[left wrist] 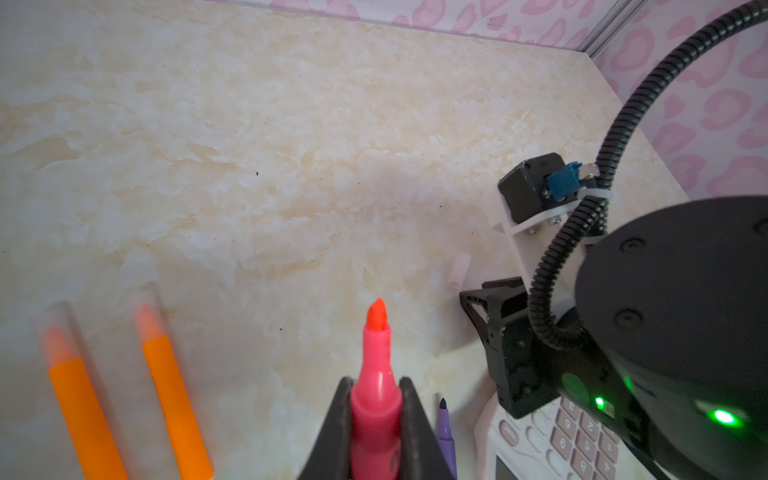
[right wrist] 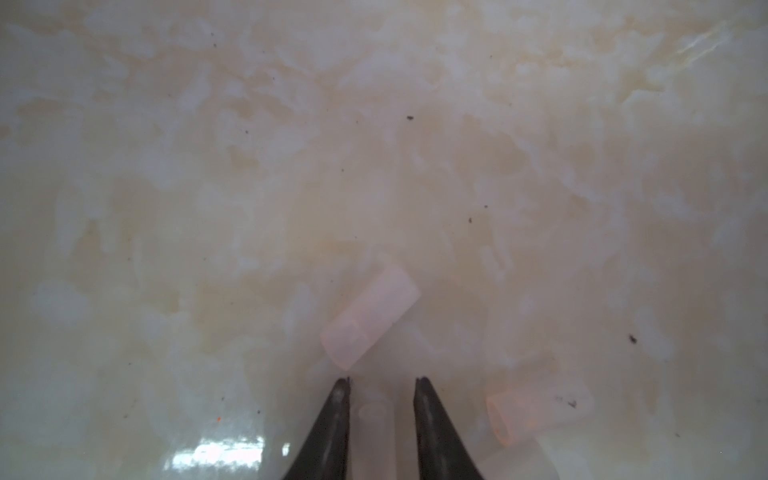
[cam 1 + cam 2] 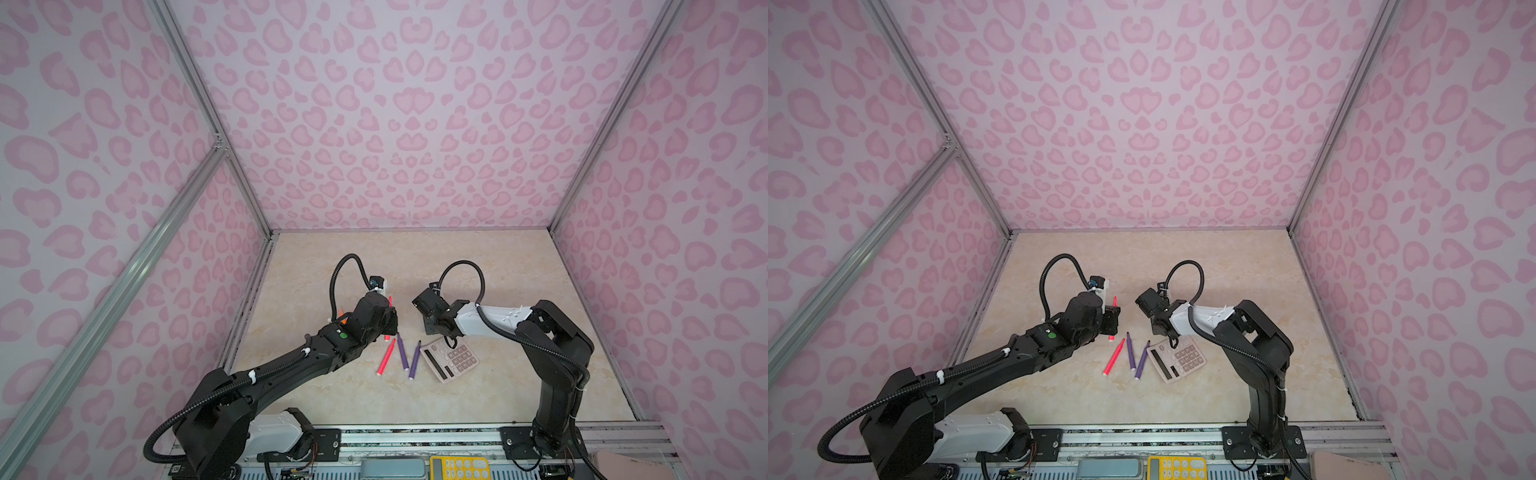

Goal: Insert the pens into the pen caps
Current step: 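Lower the right gripper onto a translucent pink cap and close it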

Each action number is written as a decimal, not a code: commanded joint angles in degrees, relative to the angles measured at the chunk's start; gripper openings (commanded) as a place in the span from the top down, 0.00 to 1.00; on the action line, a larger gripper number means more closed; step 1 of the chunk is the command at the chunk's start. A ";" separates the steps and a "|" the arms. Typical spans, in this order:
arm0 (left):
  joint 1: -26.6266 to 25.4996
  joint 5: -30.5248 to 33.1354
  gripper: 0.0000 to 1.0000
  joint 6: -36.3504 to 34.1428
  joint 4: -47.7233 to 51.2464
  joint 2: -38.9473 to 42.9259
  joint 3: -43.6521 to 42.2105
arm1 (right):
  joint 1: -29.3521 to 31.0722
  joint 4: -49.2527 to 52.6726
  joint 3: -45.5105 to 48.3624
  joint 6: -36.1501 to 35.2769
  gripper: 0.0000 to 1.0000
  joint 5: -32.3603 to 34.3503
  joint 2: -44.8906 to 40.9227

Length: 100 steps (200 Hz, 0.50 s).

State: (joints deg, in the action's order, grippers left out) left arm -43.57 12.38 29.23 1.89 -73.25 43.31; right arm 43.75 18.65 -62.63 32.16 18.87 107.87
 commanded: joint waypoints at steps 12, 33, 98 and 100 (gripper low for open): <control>0.01 -0.19 0.97 -0.32 -0.23 0.66 0.59 | -0.07 0.68 1.68 0.59 0.72 -2.16 -0.76; 0.06 -0.56 0.97 -0.41 -0.40 0.83 0.55 | -0.13 0.42 2.11 0.69 0.72 -2.34 -1.34; 0.06 -0.71 0.97 -0.58 -0.70 1.39 0.24 | -0.25 -0.74 2.98 0.92 0.82 -3.27 -1.77; 0.06 -0.70 0.97 -0.60 -0.74 1.43 0.27 | -0.31 -0.79 3.00 0.96 0.82 -3.31 -1.79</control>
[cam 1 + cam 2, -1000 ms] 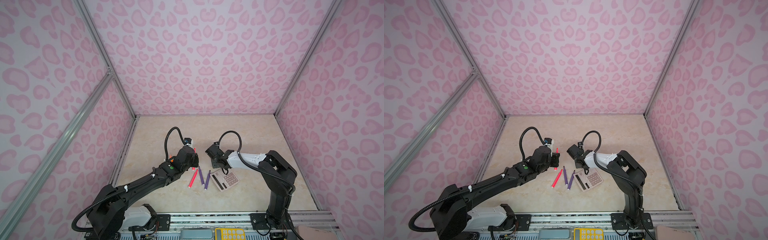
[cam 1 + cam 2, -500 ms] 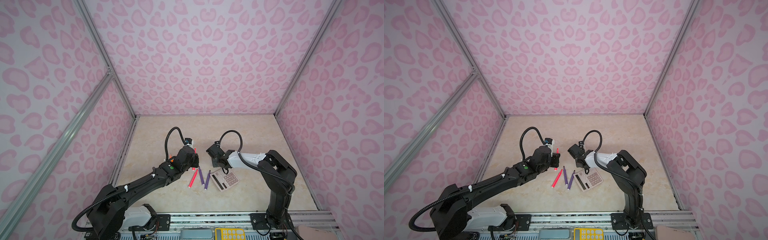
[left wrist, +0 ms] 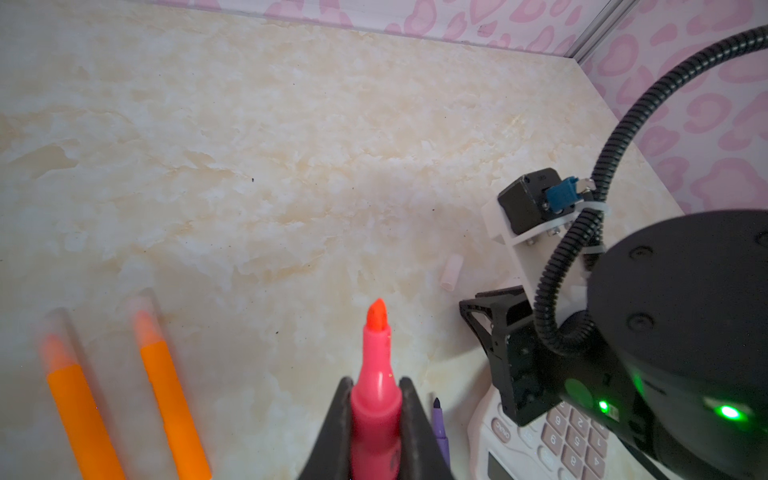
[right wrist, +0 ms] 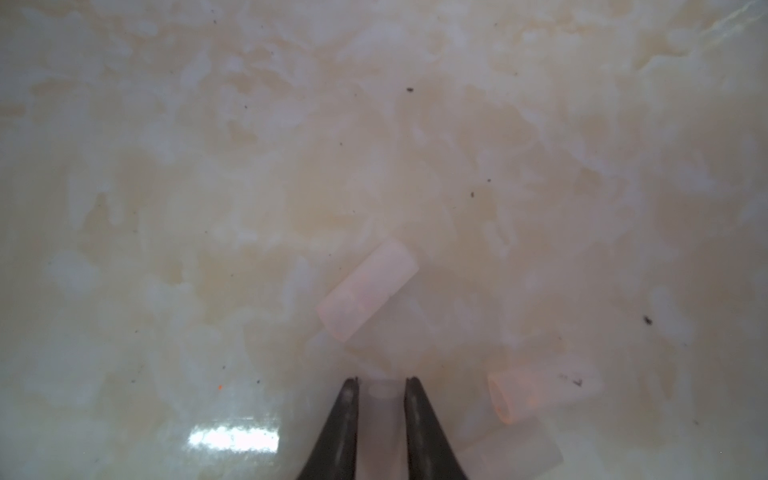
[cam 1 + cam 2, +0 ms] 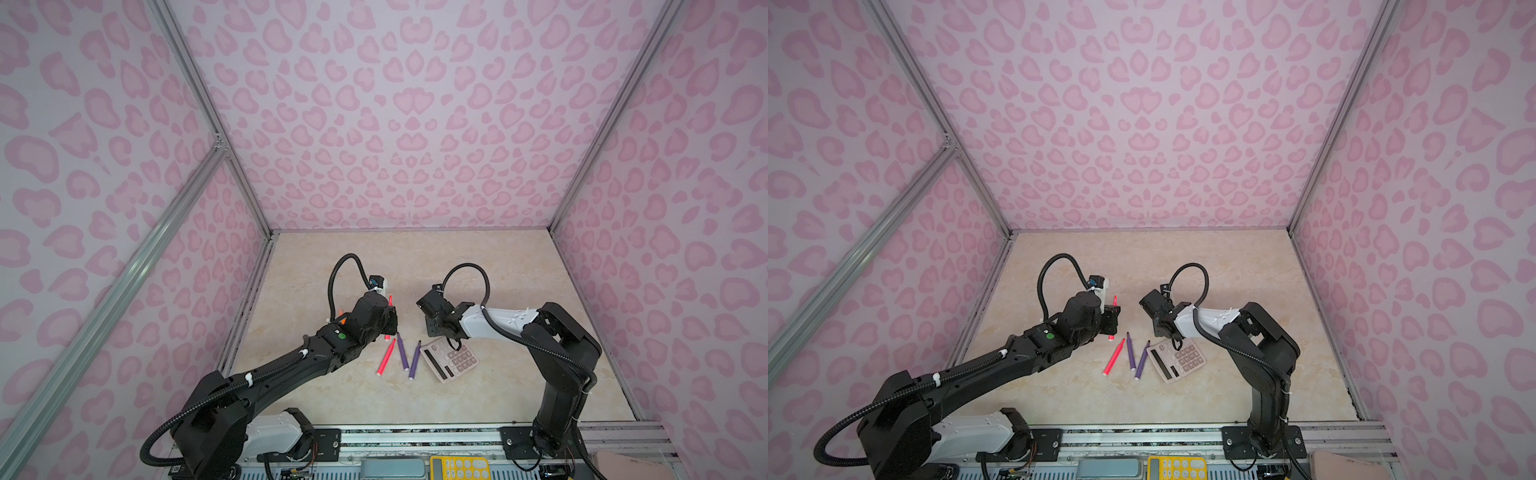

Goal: Insert the pens into the pen caps
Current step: 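Lower the right gripper onto a translucent pink cap and close it, then lift the cap with the right gripper and bring it above the highlighter tip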

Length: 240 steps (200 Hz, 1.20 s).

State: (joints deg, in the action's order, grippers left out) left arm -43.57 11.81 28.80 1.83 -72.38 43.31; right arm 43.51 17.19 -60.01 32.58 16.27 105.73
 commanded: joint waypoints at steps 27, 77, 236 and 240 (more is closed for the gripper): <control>0.06 -0.38 0.97 -0.23 -0.76 0.66 0.20 | -0.18 0.43 0.39 0.70 0.87 -0.72 0.53; 0.04 -4.43 0.97 -1.02 -3.80 1.75 -1.25 | -1.03 -5.38 6.83 3.43 0.96 -0.58 -8.71; -1.10 -32.76 0.97 -5.49 -22.06 4.42 -6.49 | 3.15 -33.42 16.94 12.01 1.00 -9.13 -41.99; -1.10 -32.89 0.97 -5.58 -22.19 4.36 -6.57 | 3.49 -34.07 16.62 11.91 1.00 -9.40 -41.53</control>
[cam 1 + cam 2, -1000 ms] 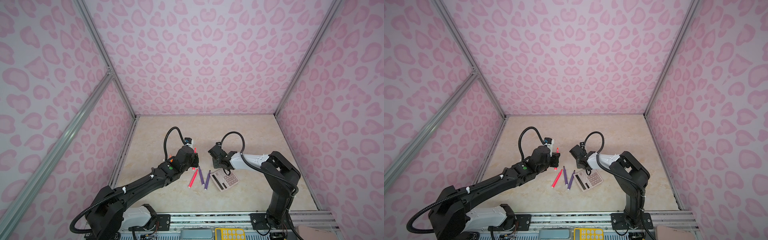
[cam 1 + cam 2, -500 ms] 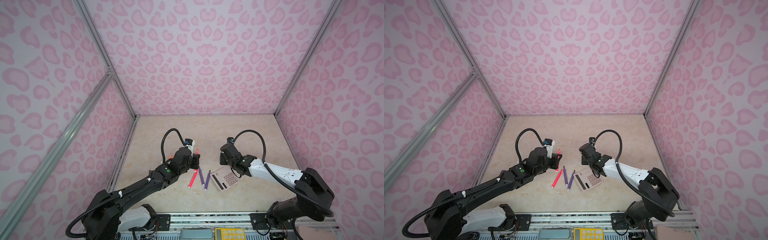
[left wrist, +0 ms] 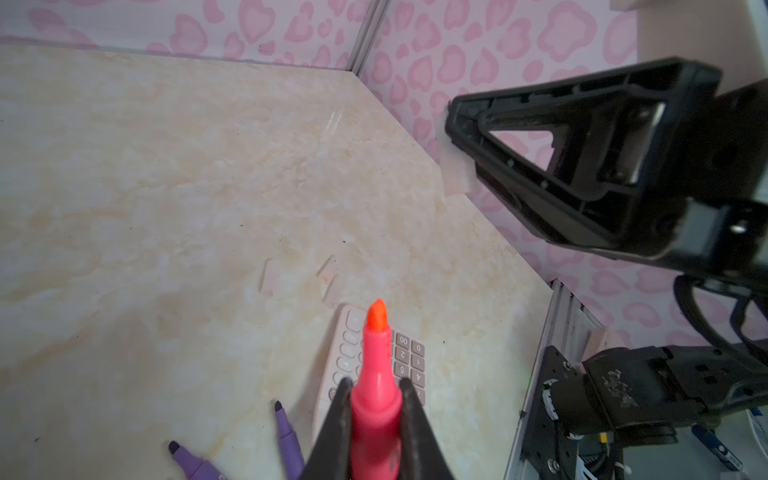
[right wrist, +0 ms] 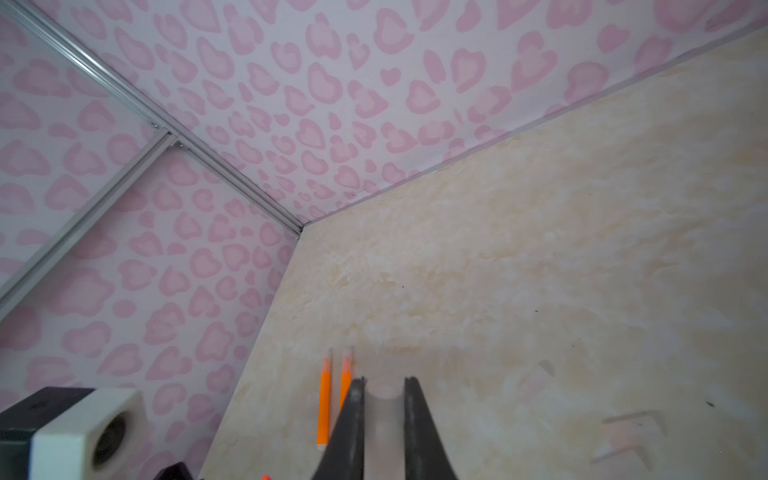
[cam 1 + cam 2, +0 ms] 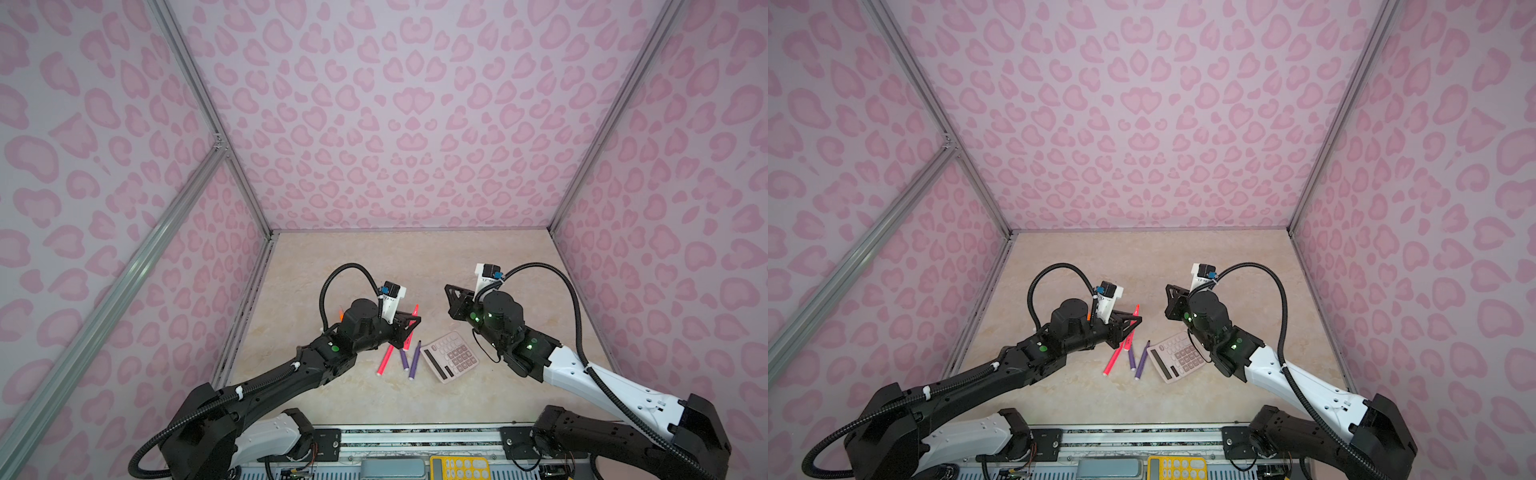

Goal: Insert the pens into the pen caps
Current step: 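Lift the cap with the right gripper and bring it above the highlighter tip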

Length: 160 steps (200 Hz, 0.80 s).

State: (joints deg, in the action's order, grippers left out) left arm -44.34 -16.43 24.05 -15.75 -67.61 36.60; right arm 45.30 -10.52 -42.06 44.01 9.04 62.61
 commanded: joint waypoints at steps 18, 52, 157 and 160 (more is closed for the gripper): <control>-0.50 -5.05 0.97 -0.90 -4.85 -0.41 -0.01 | 3.52 -8.96 -2.61 0.20 1.00 -2.92 3.77; -0.71 -5.27 0.97 -1.46 -4.77 -0.02 0.04 | 6.02 -11.23 -4.32 0.35 1.00 -1.51 7.40; -0.73 2.07 0.97 -1.55 -2.72 2.75 -0.99 | 7.88 -11.12 -2.28 1.17 1.00 2.48 7.35; -0.72 2.16 0.97 -1.55 -2.70 2.75 -0.95 | 8.04 -11.20 -2.18 1.17 1.00 2.48 7.35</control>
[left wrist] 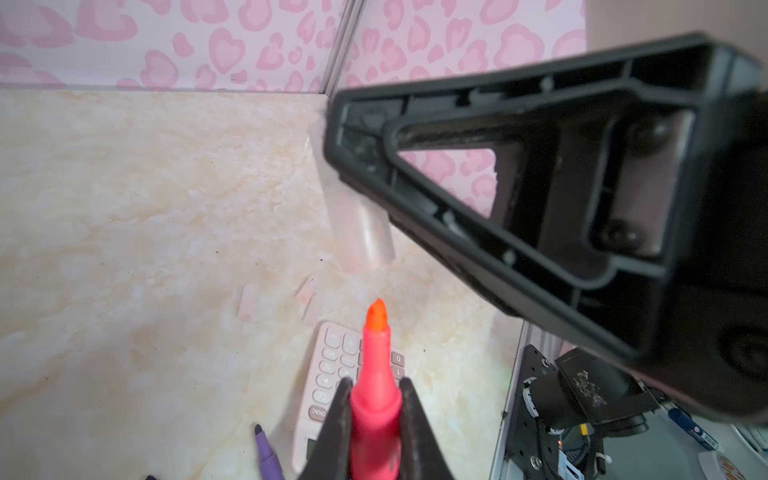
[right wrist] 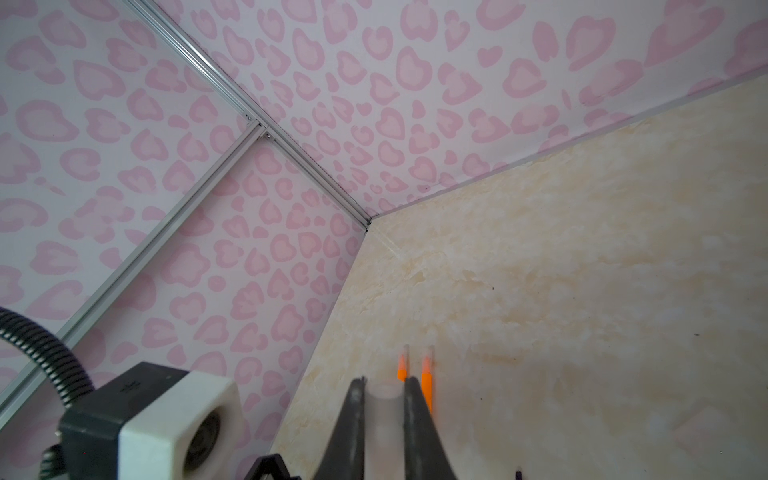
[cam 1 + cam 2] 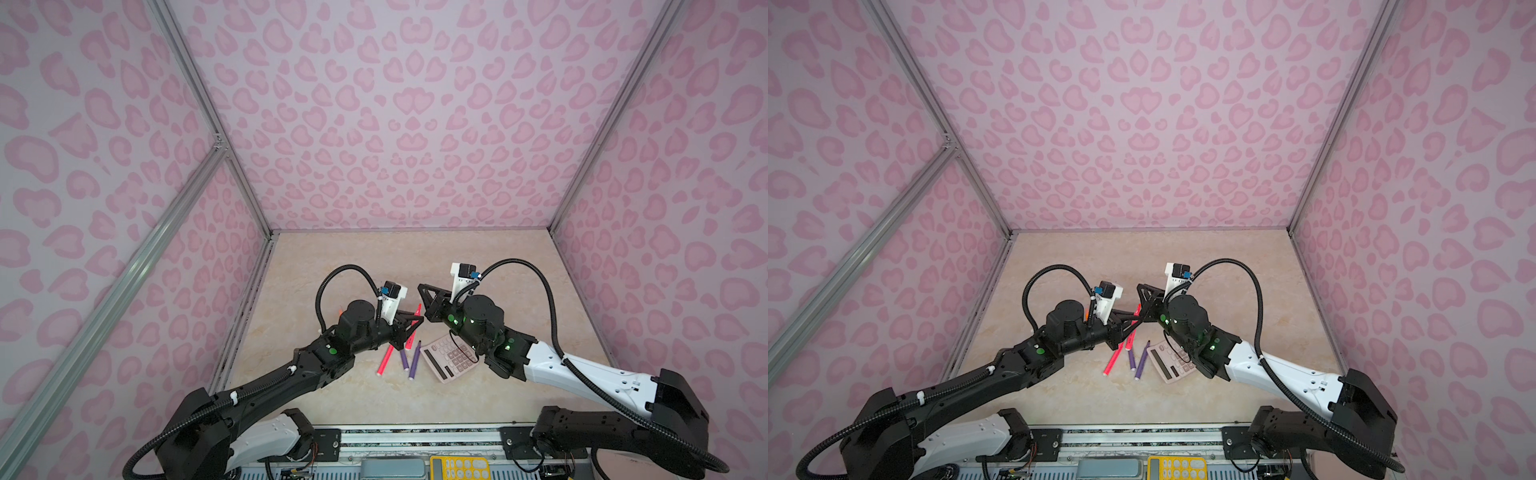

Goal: Insert the pens into the pen caps
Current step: 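Lift the cap with the right gripper and bring it above the highlighter tip, then push the cap down onto the highlighter tip with the right gripper while the left holds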

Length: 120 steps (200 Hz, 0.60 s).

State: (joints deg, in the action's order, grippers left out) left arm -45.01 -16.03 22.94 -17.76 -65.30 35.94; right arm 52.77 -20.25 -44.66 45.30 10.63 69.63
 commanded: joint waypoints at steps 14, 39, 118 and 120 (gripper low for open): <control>0.00 2.33 0.97 -0.60 -0.11 0.43 -0.05 | 0.85 -2.31 1.14 -0.04 1.00 0.89 0.12; -0.02 3.57 0.97 -0.72 0.04 0.78 -0.37 | 1.46 -1.58 0.90 -0.26 1.00 1.85 -0.20; -0.06 3.43 0.97 -0.68 -0.11 1.27 -0.48 | 2.42 -1.88 0.71 -0.13 1.00 2.20 2.22; -0.01 3.43 0.97 -0.68 -0.09 1.24 -0.47 | 2.42 -1.94 0.72 -0.17 1.00 2.20 2.32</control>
State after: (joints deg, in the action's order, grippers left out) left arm -44.99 -12.08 22.81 -16.03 -64.53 35.51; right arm 54.98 -21.21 -43.46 45.39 12.08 70.78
